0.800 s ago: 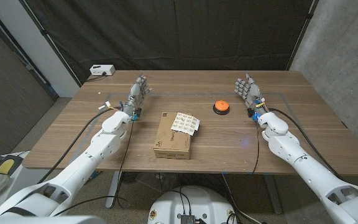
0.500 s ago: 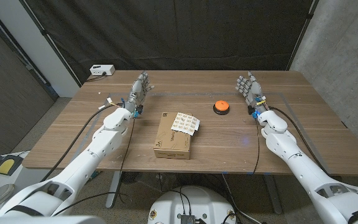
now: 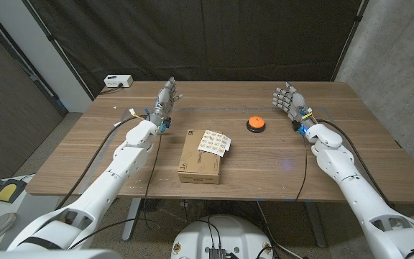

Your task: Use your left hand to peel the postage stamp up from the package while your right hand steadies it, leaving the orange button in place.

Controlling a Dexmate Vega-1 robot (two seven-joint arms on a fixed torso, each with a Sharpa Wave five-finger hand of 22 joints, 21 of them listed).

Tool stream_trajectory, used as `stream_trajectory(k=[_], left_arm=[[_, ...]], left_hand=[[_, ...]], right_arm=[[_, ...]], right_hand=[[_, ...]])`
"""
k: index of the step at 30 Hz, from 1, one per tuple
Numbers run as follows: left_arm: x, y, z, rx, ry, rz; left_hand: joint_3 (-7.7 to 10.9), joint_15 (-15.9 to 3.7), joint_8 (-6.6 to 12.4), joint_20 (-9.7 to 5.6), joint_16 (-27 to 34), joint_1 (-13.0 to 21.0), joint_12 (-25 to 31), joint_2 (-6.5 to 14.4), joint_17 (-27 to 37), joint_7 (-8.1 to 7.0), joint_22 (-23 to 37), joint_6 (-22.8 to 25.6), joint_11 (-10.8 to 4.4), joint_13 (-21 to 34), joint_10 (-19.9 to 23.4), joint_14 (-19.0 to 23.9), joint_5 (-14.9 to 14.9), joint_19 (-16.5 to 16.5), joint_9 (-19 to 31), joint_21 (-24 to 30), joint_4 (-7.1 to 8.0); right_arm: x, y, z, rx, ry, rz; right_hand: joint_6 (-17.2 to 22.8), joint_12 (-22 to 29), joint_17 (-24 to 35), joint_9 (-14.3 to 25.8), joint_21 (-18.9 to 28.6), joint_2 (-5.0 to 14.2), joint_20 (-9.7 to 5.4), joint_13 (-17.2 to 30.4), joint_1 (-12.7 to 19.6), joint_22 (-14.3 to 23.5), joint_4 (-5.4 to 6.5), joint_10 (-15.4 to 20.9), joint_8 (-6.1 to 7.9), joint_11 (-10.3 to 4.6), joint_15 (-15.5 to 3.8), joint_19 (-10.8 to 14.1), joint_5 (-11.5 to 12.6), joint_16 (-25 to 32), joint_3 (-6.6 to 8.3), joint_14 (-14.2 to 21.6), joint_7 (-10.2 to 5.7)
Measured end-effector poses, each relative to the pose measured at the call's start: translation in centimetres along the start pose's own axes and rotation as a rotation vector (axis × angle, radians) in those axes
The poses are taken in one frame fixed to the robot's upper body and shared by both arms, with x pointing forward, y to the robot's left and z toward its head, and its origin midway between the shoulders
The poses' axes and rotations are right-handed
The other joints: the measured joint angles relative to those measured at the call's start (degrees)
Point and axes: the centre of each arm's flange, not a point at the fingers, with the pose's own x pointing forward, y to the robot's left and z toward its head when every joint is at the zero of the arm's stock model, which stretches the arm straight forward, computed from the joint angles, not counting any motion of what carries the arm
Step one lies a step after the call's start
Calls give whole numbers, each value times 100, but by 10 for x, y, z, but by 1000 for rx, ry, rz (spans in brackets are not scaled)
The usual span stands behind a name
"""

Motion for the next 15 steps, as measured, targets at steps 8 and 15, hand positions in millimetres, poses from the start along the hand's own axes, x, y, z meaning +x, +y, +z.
stream_trajectory(k=[8,15], left_arm=[[1,-9,0,9,2,-12],[1,-15,1,8,2,-28]], left_hand=[[-25,183,0,308,39,0,43,0,6,-79,25,41,111,0,112,4,0,6,0,-26,-26],[-25,432,0,490,61,0,89,0,27,-144,25,61,172,0,173,63,0,13,0,-46,-26]], right_arm=[[-12,-6,17,-63,58,98],[-18,-2,24,-108,133,192]], right_hand=[[30,0,0,-1,0,43,22,0,43,5,-46,49,0,49,62,-23,-22,0,46,75,-31],[92,45,27,-1,-28,73,64,-1,73,27,-46,120,0,120,115,20,-22,45,46,271,-30]])
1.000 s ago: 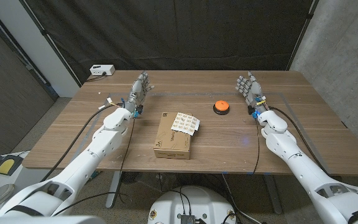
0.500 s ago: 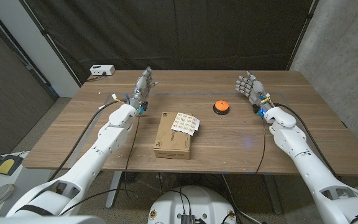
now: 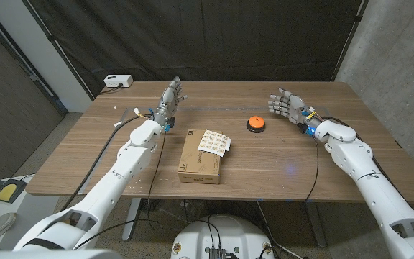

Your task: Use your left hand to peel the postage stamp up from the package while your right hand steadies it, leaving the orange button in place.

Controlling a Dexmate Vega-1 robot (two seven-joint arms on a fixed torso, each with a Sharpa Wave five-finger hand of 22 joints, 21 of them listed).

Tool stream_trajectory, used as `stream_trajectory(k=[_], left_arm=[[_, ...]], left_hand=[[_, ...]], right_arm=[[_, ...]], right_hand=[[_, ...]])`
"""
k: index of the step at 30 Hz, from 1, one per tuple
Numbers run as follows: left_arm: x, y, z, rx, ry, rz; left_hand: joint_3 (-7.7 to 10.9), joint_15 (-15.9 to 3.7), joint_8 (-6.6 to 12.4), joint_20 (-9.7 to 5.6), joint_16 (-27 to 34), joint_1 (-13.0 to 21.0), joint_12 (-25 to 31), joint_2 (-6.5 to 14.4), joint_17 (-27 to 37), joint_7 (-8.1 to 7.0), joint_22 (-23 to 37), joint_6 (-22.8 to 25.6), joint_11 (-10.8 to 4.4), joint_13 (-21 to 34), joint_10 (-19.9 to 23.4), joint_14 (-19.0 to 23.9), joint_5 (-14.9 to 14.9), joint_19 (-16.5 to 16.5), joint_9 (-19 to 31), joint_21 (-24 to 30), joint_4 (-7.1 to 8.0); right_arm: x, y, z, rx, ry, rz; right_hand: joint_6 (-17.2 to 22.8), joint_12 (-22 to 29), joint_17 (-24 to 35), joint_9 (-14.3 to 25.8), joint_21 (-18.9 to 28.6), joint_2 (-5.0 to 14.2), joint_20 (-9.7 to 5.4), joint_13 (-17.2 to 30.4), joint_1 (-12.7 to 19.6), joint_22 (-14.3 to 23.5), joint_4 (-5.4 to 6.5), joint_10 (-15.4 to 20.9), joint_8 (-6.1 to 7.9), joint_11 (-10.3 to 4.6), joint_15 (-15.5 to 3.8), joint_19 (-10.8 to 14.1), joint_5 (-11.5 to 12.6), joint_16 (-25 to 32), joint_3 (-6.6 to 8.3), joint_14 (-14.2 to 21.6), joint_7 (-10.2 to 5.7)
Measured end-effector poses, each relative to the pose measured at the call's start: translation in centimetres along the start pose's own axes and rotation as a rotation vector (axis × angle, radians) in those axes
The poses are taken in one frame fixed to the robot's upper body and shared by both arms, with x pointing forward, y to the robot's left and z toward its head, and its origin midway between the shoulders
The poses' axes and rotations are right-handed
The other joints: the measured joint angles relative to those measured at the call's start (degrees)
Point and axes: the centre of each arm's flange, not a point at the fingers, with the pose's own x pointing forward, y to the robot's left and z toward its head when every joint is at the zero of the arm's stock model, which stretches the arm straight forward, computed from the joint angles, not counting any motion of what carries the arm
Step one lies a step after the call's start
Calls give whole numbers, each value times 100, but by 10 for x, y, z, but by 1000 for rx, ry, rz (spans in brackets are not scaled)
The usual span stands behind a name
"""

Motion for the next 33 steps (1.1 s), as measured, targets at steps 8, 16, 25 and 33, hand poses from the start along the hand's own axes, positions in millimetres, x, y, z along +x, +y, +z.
stream_trajectory(k=[8,16,25,33], left_arm=[[0,-3,1,0,0,-16],[0,-4,3,4,3,-30],[0,-5,2,10,10,-44],[1,-8,4,14,7,-52]], left_hand=[[0,30,0,49,0,0,0,0,0,-37,0,22,30,0,30,31,0,16,19,-44,0],[0,61,0,81,0,0,0,0,26,-37,0,22,30,27,30,62,0,-15,26,-44,0],[-16,38,0,81,21,0,0,0,26,-37,0,22,30,27,30,40,0,-15,26,-44,16],[-39,38,0,81,21,0,0,0,26,-36,-1,22,30,27,30,40,0,-15,26,-79,-7]], right_arm=[[-3,12,4,-35,73,112],[-6,23,10,-65,121,201],[-11,35,16,-108,177,281],[-14,43,23,-155,236,363]], right_hand=[[53,0,0,0,0,4,40,0,4,0,0,85,0,37,18,40,-22,0,0,67,53],[74,44,-1,10,143,71,112,0,19,-1,-8,248,0,105,24,518,-22,39,59,461,74],[261,120,-1,27,637,101,69,-1,49,-2,-81,728,-23,215,-120,1938,-22,88,131,1279,260],[619,162,-1,26,701,103,69,-1,51,-16,-110,982,45,225,-132,2222,-22,88,191,1506,367]])
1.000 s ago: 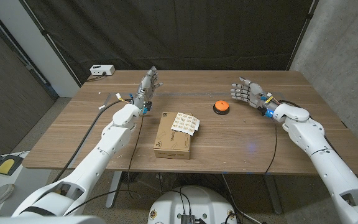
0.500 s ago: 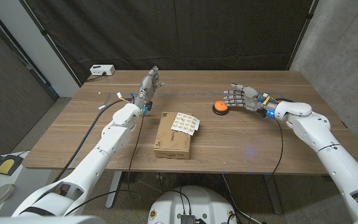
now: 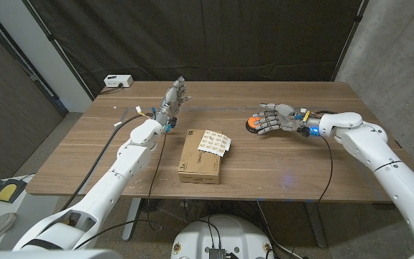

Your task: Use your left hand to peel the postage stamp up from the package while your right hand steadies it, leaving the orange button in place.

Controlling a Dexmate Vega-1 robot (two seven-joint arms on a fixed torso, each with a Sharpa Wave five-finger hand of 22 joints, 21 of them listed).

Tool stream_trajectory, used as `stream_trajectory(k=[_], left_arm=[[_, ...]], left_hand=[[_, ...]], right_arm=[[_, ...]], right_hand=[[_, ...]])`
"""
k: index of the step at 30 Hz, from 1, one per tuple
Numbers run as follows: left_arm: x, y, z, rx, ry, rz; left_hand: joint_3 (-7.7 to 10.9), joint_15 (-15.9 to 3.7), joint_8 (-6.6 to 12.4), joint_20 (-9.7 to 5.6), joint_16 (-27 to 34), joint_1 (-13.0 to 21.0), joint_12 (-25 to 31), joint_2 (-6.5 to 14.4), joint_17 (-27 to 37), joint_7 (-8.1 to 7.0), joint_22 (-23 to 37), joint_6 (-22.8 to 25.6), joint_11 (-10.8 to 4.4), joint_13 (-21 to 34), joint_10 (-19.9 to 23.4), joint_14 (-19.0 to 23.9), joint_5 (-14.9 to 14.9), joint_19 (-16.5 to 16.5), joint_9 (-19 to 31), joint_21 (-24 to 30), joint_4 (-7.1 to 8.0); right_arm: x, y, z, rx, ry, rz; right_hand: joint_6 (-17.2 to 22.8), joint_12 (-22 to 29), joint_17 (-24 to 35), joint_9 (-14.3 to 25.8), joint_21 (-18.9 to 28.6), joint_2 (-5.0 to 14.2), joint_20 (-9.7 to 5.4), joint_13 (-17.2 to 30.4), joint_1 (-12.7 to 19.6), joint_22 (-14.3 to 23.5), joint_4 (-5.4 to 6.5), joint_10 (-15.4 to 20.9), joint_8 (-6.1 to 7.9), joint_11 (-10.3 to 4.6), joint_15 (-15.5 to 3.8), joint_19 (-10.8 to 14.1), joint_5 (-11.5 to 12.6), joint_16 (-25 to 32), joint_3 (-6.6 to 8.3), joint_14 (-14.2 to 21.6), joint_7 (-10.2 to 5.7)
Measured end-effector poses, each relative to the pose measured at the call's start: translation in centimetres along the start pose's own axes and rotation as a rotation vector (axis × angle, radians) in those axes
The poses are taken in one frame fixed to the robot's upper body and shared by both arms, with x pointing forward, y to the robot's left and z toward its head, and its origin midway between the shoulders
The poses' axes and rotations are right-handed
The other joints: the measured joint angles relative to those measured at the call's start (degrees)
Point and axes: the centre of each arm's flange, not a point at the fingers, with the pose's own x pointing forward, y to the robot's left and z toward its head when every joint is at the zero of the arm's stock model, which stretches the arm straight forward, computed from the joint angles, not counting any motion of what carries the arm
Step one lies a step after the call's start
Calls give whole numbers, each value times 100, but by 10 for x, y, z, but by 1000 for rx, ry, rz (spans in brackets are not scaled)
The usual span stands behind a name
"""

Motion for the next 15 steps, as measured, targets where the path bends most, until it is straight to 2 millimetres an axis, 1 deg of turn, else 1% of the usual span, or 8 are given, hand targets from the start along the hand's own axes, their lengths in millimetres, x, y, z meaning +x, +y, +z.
stream_trajectory(k=[1,3,6,8,10,13,15], left_arm=[[0,0,0,0,0,0],[0,-1,1,1,-2,-3],[0,-3,1,2,-2,-5],[1,-3,1,3,-2,-7],[2,-4,2,4,-4,-9],[4,-4,3,4,-5,-12],[4,-5,3,5,-4,-16]], left_hand=[[0,-22,0,0,0,0,0,0,0,0,0,0,3,0,3,-22,0,0,0,0,0],[0,-31,0,0,0,0,0,0,0,0,0,0,23,0,23,-31,0,0,0,0,0],[0,-31,0,0,0,0,0,0,0,0,10,0,22,-1,23,-31,0,0,0,0,0],[0,-31,0,0,0,0,0,0,0,0,28,0,22,-1,23,-31,0,0,0,0,0],[0,-31,0,0,0,0,0,0,0,0,28,0,22,-1,22,-31,0,0,0,0,0],[0,-31,0,0,0,0,0,0,0,0,28,0,22,-1,22,-31,0,0,0,0,0],[0,-31,0,0,0,0,0,0,-1,0,28,0,22,-1,22,-30,0,0,0,-21,0]], right_arm=[[0,1,0,-1,5,10],[0,2,1,-7,13,24],[1,4,3,-22,30,55],[3,6,4,-29,40,77],[4,7,4,-34,49,95],[8,9,5,-42,66,123],[11,10,5,-45,72,132]], right_hand=[[35,0,0,0,-4,24,2,0,24,0,0,12,0,11,0,-2,0,0,0,0,2],[71,0,0,0,-47,29,64,0,29,0,-11,31,0,30,0,-70,0,-35,11,0,9],[173,0,0,0,-103,29,91,0,29,-27,-24,31,44,31,20,-197,0,-74,24,-20,32],[211,-1,0,-1,-119,29,92,0,29,-27,-23,31,45,31,32,-205,0,-88,25,-32,31],[242,-1,0,0,-166,29,98,0,29,-27,-15,31,44,31,32,-308,0,-106,47,-32,62],[271,-10,0,-1,-255,29,78,0,29,-27,-31,31,44,31,95,-477,0,-156,63,-96,33],[272,-32,0,-1,-322,29,65,0,29,-27,-41,23,45,24,113,-621,0,-201,73,-200,32]])
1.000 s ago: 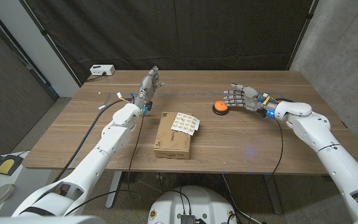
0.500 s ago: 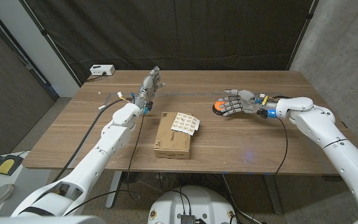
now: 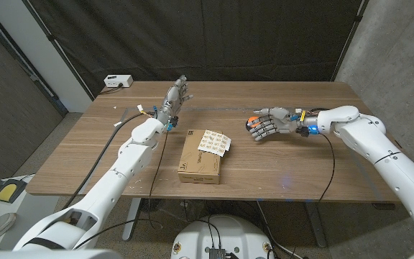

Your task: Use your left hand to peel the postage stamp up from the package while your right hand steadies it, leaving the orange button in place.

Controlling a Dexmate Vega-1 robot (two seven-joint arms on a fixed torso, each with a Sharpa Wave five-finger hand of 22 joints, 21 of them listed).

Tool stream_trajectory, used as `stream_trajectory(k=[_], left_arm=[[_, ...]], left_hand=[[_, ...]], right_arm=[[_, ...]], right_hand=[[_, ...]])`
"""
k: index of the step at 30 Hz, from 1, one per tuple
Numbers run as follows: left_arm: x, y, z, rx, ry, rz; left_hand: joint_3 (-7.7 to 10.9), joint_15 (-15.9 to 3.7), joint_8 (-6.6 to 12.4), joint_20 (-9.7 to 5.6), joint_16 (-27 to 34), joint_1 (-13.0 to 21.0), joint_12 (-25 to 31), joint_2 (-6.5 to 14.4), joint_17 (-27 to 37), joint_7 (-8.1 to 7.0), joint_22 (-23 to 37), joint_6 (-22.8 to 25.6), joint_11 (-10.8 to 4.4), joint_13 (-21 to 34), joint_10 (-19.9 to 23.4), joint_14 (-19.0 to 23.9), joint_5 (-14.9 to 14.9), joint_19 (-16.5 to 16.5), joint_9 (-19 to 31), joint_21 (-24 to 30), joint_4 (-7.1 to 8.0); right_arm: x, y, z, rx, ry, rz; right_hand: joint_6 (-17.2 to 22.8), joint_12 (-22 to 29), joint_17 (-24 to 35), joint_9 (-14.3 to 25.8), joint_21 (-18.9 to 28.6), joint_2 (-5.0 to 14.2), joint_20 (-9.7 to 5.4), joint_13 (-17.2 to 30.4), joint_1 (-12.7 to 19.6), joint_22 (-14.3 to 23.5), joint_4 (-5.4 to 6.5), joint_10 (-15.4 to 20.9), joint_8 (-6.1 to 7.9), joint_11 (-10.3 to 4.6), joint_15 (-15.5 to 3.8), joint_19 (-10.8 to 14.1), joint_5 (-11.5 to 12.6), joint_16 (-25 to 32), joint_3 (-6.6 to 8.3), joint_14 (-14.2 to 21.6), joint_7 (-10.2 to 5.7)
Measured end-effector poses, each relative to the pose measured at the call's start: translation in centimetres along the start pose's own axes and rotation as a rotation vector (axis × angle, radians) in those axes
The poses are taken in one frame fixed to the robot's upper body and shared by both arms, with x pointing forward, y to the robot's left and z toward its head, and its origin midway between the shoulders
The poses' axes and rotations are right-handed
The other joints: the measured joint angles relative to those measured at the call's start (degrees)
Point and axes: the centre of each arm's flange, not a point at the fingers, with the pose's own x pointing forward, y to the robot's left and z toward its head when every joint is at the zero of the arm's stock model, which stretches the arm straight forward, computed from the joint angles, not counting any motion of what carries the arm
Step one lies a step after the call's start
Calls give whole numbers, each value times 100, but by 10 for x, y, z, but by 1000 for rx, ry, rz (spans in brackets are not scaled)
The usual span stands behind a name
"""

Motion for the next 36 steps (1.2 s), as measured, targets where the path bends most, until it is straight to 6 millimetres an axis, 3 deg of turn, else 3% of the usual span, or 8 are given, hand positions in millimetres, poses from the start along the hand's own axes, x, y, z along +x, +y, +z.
stream_trajectory(k=[4,10,15,18,31,36], left_arm=[[0,-1,0,-1,-1,-8],[4,0,0,-2,1,-15],[6,4,-2,-3,5,-19],[6,3,-1,-5,1,-25],[9,10,-4,-10,3,-35],[9,11,-6,-16,4,-35]], left_hand=[[0,0,0,0,0,0,0,0,0,0,0,0,0,0,0,0,0,0,0,0,0],[0,-23,0,0,0,0,0,0,0,0,0,0,0,0,0,23,0,0,0,0,0],[0,-32,0,0,0,0,0,0,0,0,0,0,-1,-1,0,32,0,0,0,-21,0],[0,-32,0,0,0,0,0,0,0,0,0,0,-1,-1,0,32,0,0,-1,-21,0],[0,-31,0,0,0,0,0,0,-1,0,-1,0,10,-1,10,32,0,0,-1,-56,0],[0,-32,0,0,0,0,0,0,-1,0,-1,0,9,-1,10,32,0,0,-1,-56,0]], right_arm=[[6,-2,2,-3,7,7],[14,2,1,-3,32,60],[23,6,2,-9,56,101],[28,6,4,-13,61,113],[46,10,14,-46,154,189],[52,11,17,-58,194,224]], right_hand=[[0,-81,0,0,-114,22,-13,0,22,6,-6,-70,-27,-42,40,-259,0,-26,6,-163,0],[-65,-168,-1,-1,-197,45,30,0,45,17,-53,-215,-72,-48,82,-460,28,-87,53,-369,-64],[-118,-183,-1,-1,-232,64,25,0,206,17,-143,-303,-112,-52,91,-455,68,-87,142,-395,-74],[-149,-203,-1,28,-185,64,-54,0,267,37,-180,-306,-135,-48,62,-327,89,-87,180,-428,-43],[-271,-245,-1,28,-164,64,-66,29,267,43,-204,-415,-178,-1,122,-236,89,-87,203,-489,-22],[-271,-243,12,28,-92,64,-86,28,267,74,-203,-415,-178,-1,38,-136,89,-38,203,-399,-22]])
